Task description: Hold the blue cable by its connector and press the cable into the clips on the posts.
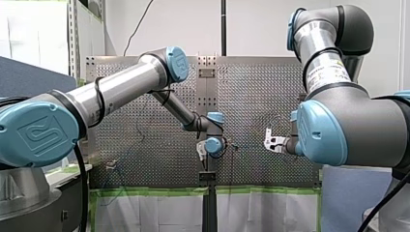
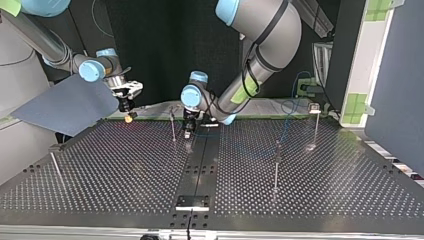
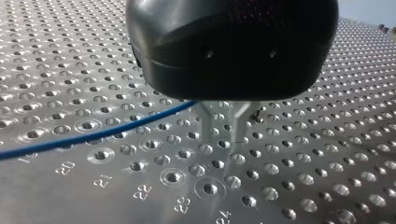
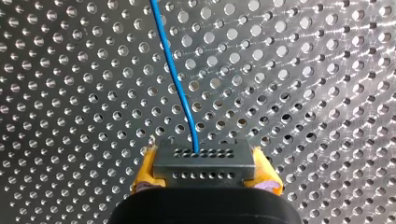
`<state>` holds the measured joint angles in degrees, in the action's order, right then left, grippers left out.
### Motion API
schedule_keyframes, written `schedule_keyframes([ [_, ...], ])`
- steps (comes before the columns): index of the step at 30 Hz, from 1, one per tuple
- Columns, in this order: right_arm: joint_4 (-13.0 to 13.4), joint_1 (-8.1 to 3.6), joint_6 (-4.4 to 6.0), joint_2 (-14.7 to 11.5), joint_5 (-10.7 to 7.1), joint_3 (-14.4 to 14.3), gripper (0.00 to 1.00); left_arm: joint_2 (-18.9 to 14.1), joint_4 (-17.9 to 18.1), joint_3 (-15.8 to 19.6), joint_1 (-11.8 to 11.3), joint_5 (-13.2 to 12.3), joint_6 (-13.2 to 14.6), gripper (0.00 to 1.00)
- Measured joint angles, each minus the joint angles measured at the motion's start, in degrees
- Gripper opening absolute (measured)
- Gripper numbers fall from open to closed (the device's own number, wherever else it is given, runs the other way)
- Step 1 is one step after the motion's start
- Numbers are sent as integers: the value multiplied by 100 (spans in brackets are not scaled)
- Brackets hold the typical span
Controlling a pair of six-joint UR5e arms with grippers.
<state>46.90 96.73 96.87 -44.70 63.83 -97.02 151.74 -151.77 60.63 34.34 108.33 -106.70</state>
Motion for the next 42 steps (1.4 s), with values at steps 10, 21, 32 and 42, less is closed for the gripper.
schedule_keyframes([
  [10,-38,-20,1,0,-1,3,0,-4,-513,-2,3,67,537,100],
  [21,-129,-47,1,0,-1,6,0,-24,-1144,-1,108,100,1174,100],
  [32,-220,-94,-3,0,-10,10,0,-416,-1506,337,258,61,1131,100],
  [42,-237,-111,-1,-1,-10,6,0,-831,-1457,847,392,-77,1112,100],
])
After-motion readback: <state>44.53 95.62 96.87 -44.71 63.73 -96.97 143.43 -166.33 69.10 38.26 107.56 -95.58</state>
